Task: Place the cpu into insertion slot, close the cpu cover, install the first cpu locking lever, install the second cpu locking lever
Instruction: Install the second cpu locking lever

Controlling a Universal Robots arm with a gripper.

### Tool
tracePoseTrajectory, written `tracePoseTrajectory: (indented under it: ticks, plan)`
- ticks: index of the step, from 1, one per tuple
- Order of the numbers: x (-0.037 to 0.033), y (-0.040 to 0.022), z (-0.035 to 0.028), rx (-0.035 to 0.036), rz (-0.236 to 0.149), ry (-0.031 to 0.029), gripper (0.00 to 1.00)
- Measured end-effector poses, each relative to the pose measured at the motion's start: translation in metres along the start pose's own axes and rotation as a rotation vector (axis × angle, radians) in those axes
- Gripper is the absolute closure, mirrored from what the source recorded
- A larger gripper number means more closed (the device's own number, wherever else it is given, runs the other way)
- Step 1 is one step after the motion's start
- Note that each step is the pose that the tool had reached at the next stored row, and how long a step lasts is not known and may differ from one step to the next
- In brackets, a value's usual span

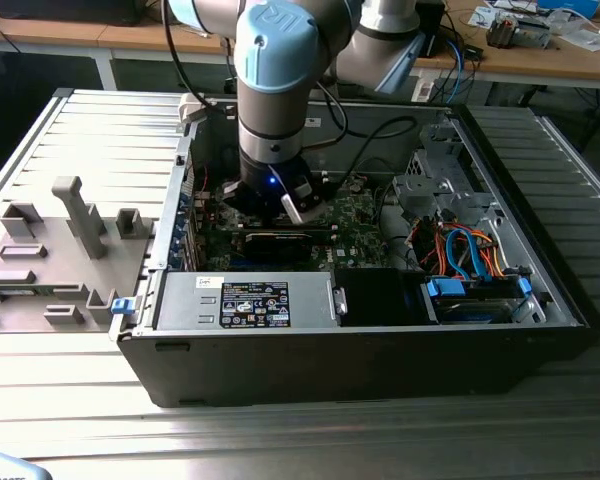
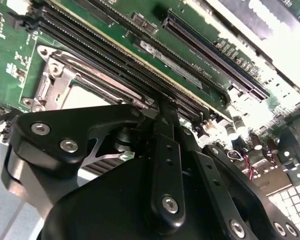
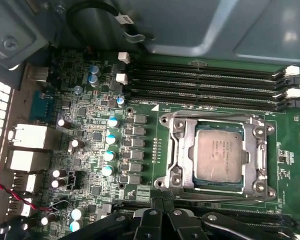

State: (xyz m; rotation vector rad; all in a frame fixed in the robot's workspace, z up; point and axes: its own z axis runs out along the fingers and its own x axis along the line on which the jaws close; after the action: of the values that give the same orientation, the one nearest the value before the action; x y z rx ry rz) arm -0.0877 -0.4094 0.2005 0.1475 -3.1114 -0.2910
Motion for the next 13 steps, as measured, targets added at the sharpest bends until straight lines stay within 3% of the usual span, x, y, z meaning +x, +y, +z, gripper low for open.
tracePoseTrajectory:
  ticks: [9, 13]
  plan:
    - [-0.0002, 0.0105, 0.0042, 0.0008, -0.014, 0.0025, 0.89]
    - [0.0001, 0.0109, 0.0040, 0.0009, -0.016, 0.0024, 0.89]
